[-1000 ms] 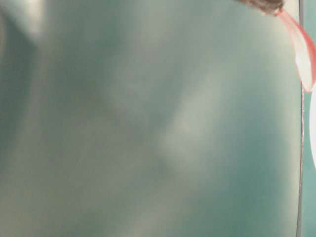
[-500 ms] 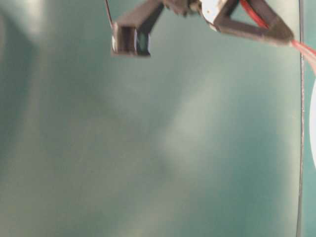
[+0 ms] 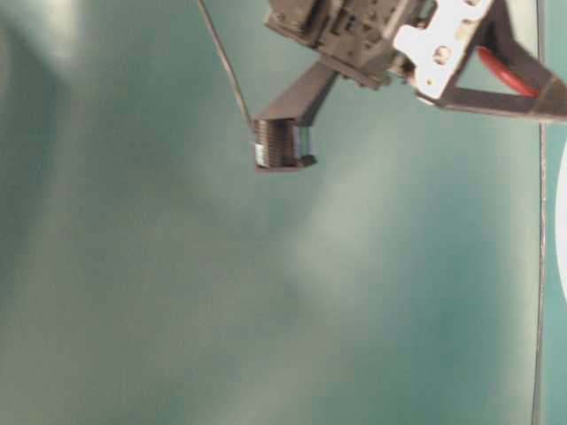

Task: Scoop the yellow hexagonal prism block from the bowl with a spoon using the right arm.
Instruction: 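Lower the spoon into the bowl and push it under the yellow block, then tilt the spoon up to scoop the yellow block onto it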

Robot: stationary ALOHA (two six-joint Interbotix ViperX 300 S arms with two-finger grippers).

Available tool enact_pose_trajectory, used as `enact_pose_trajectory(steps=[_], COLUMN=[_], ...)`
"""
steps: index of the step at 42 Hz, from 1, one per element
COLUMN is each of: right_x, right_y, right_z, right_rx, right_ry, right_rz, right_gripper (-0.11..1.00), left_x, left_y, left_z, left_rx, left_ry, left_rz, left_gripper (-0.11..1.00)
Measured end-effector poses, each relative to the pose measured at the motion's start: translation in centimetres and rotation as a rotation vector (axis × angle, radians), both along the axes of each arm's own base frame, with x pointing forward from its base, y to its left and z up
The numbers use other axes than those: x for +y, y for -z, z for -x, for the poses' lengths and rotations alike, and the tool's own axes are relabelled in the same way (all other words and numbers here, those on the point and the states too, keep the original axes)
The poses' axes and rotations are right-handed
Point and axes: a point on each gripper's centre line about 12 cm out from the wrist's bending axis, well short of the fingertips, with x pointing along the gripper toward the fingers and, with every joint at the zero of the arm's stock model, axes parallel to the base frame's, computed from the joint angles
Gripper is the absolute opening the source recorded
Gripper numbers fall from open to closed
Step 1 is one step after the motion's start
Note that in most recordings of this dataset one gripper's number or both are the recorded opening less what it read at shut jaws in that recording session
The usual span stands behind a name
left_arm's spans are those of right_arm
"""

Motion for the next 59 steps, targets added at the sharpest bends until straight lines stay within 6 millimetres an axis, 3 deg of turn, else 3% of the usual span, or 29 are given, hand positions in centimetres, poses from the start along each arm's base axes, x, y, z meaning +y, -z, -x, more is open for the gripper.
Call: enact_pose_trajectory(steps=[18, 37, 59], right_x=[-0.2, 0.1, 0.0], right_y=[1.0, 0.2, -0.5], right_z=[-1.2, -3.3, -4.3], right_rx=[-0.004, -0.085, -0.183], right_ry=[0.004, -0.005, 0.0], right_rz=[0.003, 0.018, 0.038], right_gripper=[0.25, 0.25, 0.25], left_x=[0.0, 0.0, 0.0], left_y=[0.0, 0.0, 0.1], left_z=[0.0, 0.0, 0.0], left_rx=[-0.002, -0.002, 0.011], left_ry=[0.0, -0.002, 0.0], left_rz=[0.001, 0.001, 0.0], left_gripper=[0.0, 0.0, 0.0])
